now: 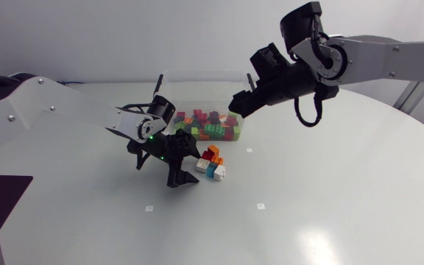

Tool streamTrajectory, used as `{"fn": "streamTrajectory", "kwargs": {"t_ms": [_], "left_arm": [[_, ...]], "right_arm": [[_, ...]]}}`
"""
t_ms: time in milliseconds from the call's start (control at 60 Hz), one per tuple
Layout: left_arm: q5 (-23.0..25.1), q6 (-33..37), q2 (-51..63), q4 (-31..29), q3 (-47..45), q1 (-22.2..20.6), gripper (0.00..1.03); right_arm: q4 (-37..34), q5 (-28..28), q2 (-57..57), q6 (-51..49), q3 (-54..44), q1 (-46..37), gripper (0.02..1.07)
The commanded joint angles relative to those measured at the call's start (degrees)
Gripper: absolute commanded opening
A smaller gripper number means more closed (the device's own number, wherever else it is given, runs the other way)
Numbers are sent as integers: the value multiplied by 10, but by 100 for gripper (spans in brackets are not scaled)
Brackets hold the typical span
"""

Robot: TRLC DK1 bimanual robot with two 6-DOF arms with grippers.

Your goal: Place the duplo bricks in the container

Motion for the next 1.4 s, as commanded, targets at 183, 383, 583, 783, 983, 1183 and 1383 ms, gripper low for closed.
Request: {"fn": "streamTrajectory", "kwargs": {"t_ms": [183,383,583,783,983,1183,1383], "left_arm": [[18,39,16,-38,10,-13,94],[19,36,21,-54,27,-15,86],[22,29,36,-75,54,-24,64],[23,28,46,-101,74,-27,39],[23,36,47,-146,76,-24,24],[22,38,22,-163,56,-4,23],[21,38,-27,-175,23,18,23]], "right_arm": [[23,1,-46,-3,-83,-4,88],[35,0,-53,-5,-120,3,88],[30,-9,-62,-37,-171,36,88],[25,-23,-47,-66,-204,47,88],[40,-32,20,-89,-201,61,88],[51,-31,74,-105,-175,64,88],[53,-27,104,-113,-156,71,88]]}}
